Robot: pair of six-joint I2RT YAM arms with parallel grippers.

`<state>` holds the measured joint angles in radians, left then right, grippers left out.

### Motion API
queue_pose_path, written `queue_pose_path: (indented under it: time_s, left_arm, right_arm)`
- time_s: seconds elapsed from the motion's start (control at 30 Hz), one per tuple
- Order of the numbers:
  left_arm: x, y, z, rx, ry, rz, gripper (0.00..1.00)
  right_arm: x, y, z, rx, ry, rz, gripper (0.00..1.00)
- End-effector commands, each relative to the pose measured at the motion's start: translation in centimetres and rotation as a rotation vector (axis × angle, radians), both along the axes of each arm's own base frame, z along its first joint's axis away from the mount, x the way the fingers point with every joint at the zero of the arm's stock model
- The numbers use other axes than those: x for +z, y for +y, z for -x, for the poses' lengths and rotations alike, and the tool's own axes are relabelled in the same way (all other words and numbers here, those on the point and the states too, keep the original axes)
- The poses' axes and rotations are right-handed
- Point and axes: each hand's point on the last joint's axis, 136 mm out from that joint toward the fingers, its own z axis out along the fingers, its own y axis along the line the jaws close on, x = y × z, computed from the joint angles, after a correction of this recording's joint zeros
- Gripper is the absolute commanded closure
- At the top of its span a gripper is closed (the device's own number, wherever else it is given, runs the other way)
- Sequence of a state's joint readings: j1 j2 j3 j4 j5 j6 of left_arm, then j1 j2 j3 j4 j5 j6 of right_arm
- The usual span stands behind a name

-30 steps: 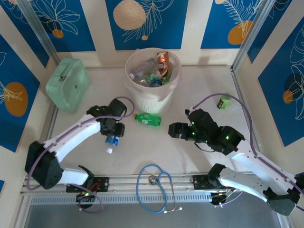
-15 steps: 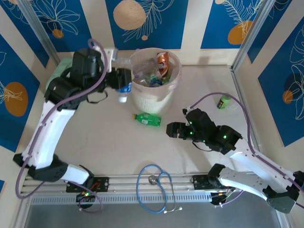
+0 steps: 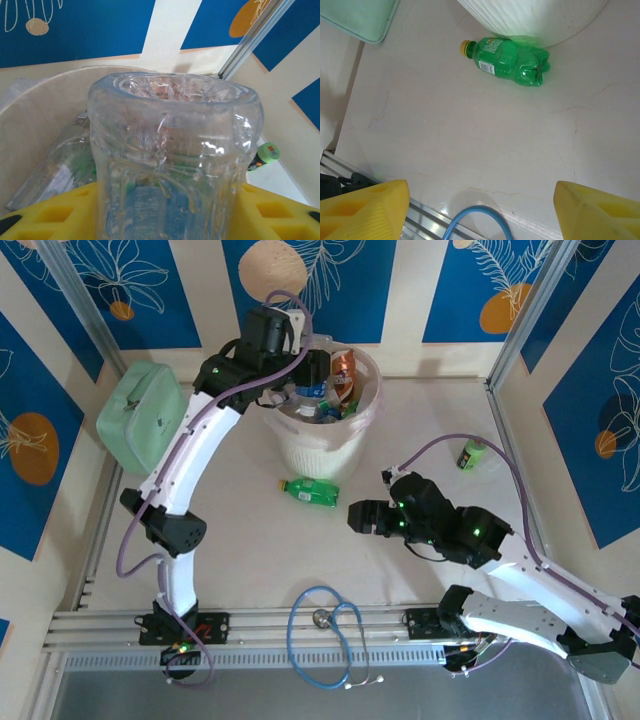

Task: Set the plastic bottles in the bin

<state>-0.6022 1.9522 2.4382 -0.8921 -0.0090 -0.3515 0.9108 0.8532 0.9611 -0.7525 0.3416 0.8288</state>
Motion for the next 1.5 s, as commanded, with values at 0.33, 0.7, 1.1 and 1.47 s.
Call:
queue_pose_path:
  time_s: [0.33, 0.7, 1.1, 1.47]
  left_arm:
    - [0.4, 1.1, -0.5, 0.03, -0.064, -0.058, 0.12]
    - [0.0, 13.6, 7.0, 0.329, -0.025, -0.097, 0.13]
    - [-15.8, 20.6, 17.0, 0.446, 0.346, 0.009, 0.13]
    - [-23.1, 17.2, 16.9, 0.419, 0.537, 0.214, 0.13]
  right_arm:
    - [-0.6, -0.9, -0.2, -0.032, -0.004, 0.034, 0.22]
    - [-3.2, 4.5, -2.0, 0.188, -0.12, 0.185, 0.11]
    - [-8.1, 9.4, -7.2, 0.332, -0.298, 0.279, 0.11]
    - [-13.2, 9.0, -10.8, 0.311, -0.284, 0.429, 0.11]
